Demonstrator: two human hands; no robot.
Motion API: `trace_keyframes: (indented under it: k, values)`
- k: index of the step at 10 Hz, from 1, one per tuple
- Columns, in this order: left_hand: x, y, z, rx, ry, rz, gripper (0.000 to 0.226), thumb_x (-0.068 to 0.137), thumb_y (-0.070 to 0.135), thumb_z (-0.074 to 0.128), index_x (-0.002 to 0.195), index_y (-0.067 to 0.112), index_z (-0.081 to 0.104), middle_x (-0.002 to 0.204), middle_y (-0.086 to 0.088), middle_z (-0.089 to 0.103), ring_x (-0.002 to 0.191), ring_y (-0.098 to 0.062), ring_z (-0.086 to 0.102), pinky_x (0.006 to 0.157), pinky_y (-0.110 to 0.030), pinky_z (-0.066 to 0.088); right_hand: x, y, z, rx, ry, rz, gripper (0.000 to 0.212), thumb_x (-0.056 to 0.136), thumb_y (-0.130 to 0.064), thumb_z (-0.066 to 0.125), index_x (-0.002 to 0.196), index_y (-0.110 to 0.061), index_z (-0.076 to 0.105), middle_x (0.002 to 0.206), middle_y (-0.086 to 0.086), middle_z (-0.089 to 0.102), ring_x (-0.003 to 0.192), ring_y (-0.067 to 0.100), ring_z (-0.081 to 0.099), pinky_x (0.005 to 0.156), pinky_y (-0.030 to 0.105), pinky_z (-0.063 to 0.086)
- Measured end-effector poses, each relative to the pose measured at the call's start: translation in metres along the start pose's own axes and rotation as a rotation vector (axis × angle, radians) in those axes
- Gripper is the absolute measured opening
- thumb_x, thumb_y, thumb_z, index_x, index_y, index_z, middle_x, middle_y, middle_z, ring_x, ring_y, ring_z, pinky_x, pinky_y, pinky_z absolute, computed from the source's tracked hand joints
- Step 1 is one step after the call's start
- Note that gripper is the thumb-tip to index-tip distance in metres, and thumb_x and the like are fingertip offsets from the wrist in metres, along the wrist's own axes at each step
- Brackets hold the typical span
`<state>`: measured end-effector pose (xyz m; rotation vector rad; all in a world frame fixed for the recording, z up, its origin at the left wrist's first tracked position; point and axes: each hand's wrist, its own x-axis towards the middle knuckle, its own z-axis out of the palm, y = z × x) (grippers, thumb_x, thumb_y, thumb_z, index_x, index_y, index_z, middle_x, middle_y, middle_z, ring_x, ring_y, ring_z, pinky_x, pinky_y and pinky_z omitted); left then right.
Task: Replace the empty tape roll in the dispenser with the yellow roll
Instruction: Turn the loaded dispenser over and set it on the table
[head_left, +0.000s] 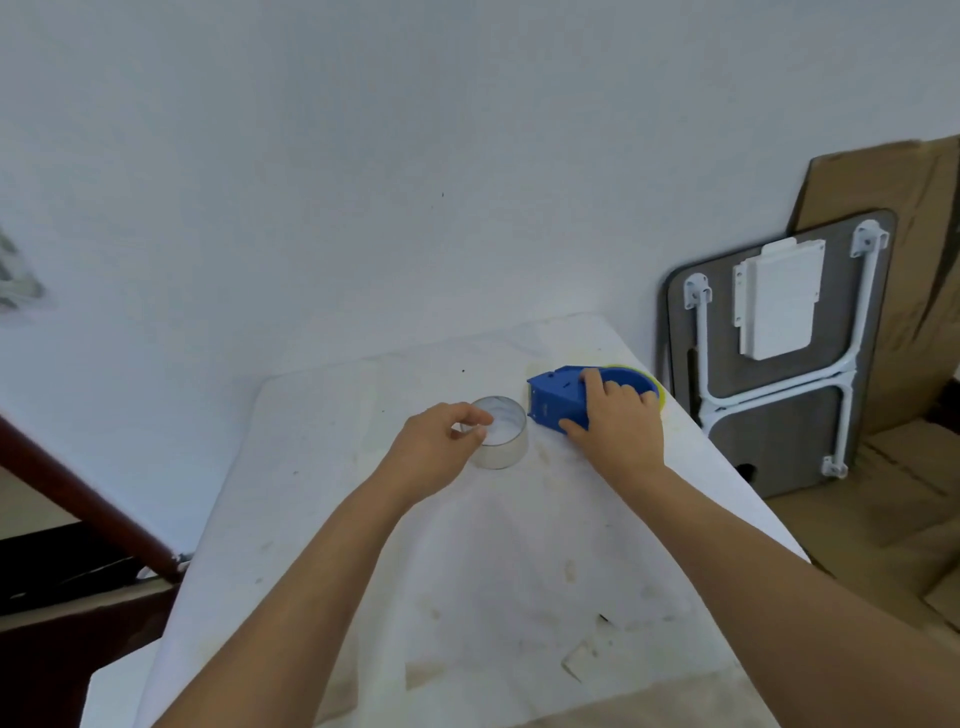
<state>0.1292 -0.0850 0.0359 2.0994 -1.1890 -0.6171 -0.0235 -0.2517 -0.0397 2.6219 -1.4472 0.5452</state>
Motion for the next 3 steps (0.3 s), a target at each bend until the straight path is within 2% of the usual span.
trace_keyframes:
  k: [2,3]
  values:
    - [0.000,-0.002,0.005,-0.030,-0.025,-0.025,0.024,0.100,0.027,0.055,0.119,0.026,0.070,0.125,0.003,0.066,0.106,-0.011,0.061,0.082,-0.020,0.041,-0.006,0.002,-0.006,-0.055,-0.079,-0.033,0.063,0.090,-0.043,0.050,0.144,-0.015,0.031,0.113,0.006,0.062,0.102,0.027,0.057,0.090,0.040,0.037]
    - [-0.004,0.000,0.002,-0.026,-0.021,-0.014,0.024,0.100,0.028,0.055,0.118,0.026,0.070,0.127,0.004,0.066,0.111,-0.013,0.062,0.085,-0.022,0.042,-0.004,0.003,-0.015,-0.046,-0.118,-0.012,0.064,0.091,-0.049,0.047,0.144,-0.017,0.032,0.129,0.008,0.055,0.114,0.031,0.053,0.098,0.041,0.035]
